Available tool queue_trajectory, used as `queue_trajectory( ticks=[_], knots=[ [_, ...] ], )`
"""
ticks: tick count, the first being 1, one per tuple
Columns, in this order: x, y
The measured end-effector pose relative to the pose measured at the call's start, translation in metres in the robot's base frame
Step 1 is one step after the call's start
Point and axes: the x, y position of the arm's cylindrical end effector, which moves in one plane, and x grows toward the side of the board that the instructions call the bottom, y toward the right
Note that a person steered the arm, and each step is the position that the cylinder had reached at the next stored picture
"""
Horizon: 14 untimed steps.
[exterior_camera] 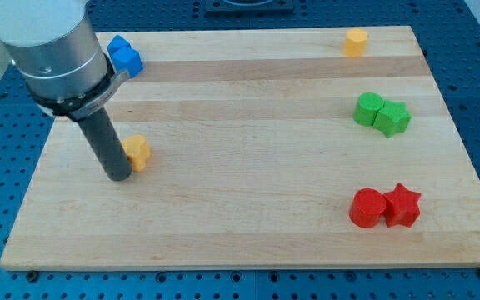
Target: Push the yellow heart towards the top right corner
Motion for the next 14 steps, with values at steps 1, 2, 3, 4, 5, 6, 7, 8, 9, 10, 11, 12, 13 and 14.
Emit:
queue_trajectory(
  ticks=[1, 2, 3, 4, 5, 6, 7, 8, 9, 10, 11, 12, 13, 14],
  knots=[
    [-0.002, 0.0],
    [-0.01, 0.0],
    [-0.016, 0.006],
    [-0.017, 0.025],
    [-0.029, 0.029],
    [-0.037, 0.029],
    [-0.041, 0.03],
    [-0.049, 0.033],
    [-0.06, 0.041],
    [-0.075, 0.053],
    [-0.096, 0.073],
    [-0.118, 0.088],
    [-0.144, 0.103],
    [-0.159, 0.121]
  ],
)
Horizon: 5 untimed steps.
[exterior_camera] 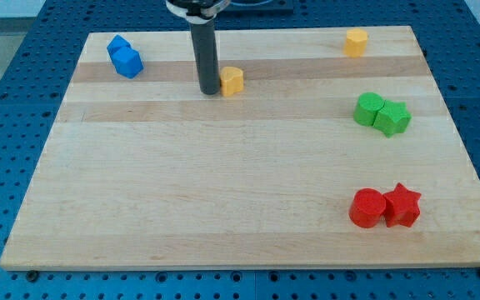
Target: Push the yellow heart towards the top right corner
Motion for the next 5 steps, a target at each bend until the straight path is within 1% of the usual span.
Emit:
queue_trajectory(
  ticks=[1, 2, 5],
  knots=[
    [-0.002, 0.02],
    [-0.013, 0.038],
    [-0.038, 0.121]
  ],
)
